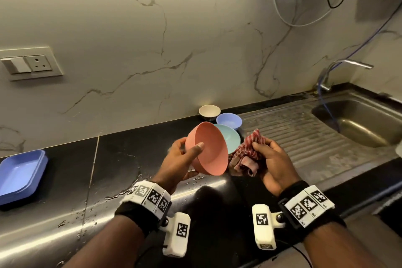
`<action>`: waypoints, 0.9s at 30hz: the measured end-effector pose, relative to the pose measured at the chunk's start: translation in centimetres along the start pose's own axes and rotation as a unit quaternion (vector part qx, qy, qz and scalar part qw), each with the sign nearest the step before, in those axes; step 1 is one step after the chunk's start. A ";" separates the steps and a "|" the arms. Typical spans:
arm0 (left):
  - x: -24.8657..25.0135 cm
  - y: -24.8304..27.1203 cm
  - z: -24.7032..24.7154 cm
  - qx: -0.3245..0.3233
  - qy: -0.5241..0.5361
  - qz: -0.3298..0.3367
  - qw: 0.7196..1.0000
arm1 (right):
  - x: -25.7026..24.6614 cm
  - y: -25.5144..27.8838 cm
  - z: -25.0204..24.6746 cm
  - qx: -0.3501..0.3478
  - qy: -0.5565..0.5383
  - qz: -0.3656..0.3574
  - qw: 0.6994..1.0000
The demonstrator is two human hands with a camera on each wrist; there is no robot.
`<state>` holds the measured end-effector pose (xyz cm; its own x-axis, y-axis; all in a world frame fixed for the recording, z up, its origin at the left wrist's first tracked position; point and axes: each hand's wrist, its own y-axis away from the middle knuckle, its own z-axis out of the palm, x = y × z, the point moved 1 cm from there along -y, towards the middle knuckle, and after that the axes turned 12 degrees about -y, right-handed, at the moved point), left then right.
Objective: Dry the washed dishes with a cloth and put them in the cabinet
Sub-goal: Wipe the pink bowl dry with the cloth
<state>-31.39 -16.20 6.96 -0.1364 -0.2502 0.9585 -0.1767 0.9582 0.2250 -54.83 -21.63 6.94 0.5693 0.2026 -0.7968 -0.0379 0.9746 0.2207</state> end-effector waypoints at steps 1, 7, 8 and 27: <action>0.8 -0.7 1.2 -0.004 -0.014 0.014 1.000 | -0.7 -0.5 -0.8 0.014 -0.001 -0.014 1.000; 5.8 -5.6 9.4 -0.014 -0.260 0.150 0.954 | -5.5 -2.3 -4.7 0.076 0.039 -0.104 0.991; 6.7 -6.0 10.9 -0.025 -0.287 0.177 0.941 | -6.1 -2.5 -5.3 0.085 0.047 -0.114 0.989; 8.9 -7.4 12.3 -0.031 -0.268 0.252 0.930 | -7.8 -2.2 -6.3 0.059 0.055 -0.152 0.985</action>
<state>-43.33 -27.24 11.68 -0.6548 0.2152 0.7245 0.0955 0.9745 -0.2031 -64.38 -24.78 9.11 0.4469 -0.0817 -0.8908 0.2206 0.9751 0.0213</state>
